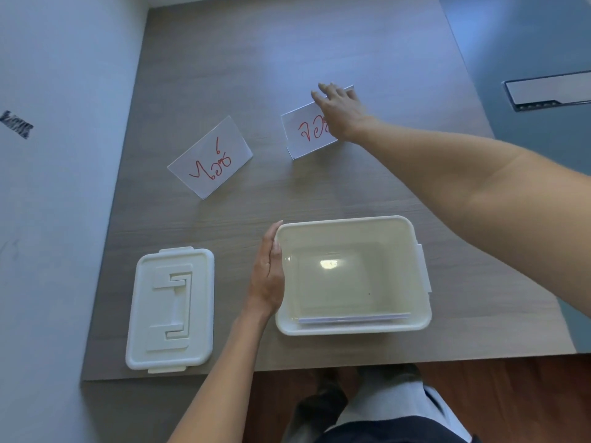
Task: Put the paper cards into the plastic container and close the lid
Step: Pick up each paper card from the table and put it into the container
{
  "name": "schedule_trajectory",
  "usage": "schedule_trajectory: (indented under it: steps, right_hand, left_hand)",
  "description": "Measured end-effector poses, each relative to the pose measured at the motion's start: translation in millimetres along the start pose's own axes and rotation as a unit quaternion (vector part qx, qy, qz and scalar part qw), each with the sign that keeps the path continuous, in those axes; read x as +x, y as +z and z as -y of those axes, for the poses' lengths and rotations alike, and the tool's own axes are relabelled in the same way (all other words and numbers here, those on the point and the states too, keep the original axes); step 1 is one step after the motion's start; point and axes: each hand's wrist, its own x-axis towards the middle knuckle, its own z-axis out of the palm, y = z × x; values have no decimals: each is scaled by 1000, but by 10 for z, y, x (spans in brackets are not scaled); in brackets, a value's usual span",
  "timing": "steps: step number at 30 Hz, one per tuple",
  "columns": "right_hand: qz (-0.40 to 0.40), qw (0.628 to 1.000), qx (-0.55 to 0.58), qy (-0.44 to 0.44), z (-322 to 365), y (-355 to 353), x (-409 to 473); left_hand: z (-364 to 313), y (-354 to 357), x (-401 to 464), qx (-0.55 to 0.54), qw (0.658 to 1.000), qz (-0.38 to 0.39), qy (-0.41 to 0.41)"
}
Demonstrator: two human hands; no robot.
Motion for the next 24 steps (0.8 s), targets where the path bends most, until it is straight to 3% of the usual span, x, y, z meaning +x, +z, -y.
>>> schedule_trajectory:
  steps: [10,24]
  right_hand:
    - [-45,995,-68,-61,47,-54,-35]
    - [-198,973,58,-104,110,-667,-1119]
  left_hand:
    - [-19,8,-10,-12,1000,1,-6]
    - [1,18,-2,-11,1000,-10,12]
